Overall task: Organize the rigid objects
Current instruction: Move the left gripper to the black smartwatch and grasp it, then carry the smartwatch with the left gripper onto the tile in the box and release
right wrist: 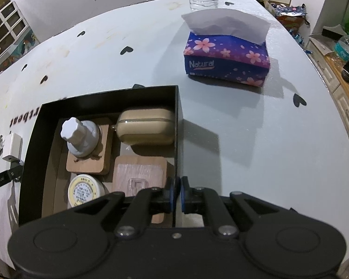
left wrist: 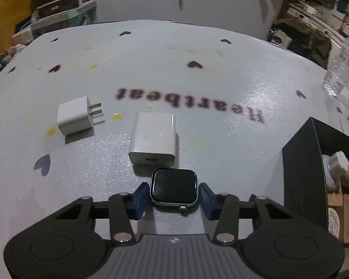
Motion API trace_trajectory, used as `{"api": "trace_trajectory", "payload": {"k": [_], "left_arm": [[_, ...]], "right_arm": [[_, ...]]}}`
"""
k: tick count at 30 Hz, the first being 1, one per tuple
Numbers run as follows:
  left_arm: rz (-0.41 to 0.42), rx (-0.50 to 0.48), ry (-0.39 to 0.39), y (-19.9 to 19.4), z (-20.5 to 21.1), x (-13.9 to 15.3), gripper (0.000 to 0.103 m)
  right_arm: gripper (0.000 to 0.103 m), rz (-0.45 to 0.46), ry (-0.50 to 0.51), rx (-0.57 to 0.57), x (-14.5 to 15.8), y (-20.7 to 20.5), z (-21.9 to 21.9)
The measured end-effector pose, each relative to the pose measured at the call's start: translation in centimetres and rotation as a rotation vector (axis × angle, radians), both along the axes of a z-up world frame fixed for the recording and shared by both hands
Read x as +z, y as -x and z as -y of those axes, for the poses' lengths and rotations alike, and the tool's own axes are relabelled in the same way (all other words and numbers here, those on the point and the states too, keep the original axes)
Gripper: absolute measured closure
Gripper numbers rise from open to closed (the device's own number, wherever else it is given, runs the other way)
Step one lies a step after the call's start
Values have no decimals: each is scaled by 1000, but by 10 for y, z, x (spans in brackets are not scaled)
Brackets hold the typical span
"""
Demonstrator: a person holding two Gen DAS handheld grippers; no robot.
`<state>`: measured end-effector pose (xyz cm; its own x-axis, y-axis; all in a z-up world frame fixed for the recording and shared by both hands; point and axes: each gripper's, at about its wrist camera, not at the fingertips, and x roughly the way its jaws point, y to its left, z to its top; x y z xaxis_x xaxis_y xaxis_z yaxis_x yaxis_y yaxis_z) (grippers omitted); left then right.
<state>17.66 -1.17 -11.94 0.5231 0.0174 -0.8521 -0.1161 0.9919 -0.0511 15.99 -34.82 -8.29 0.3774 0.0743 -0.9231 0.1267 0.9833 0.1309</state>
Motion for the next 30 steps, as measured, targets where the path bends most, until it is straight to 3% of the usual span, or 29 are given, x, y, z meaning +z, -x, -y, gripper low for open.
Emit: {"api": "trace_trajectory", "payload": {"k": [6,13,20,30], "left_arm": [[-2,-83,42,4,-5,4,56],[58,-224,126,11,7,37,56],[124,-534,171,2,66,74,56],[22,-910,152,-7,174,37,56]], "right_arm": [[97,1,-1,-14,0,0,0],[97,-4,6,-14,0,-1,-1],[97,-3,11,-15,0,0,-1],[97,-1,-3,-53,-1,1,0]]}}
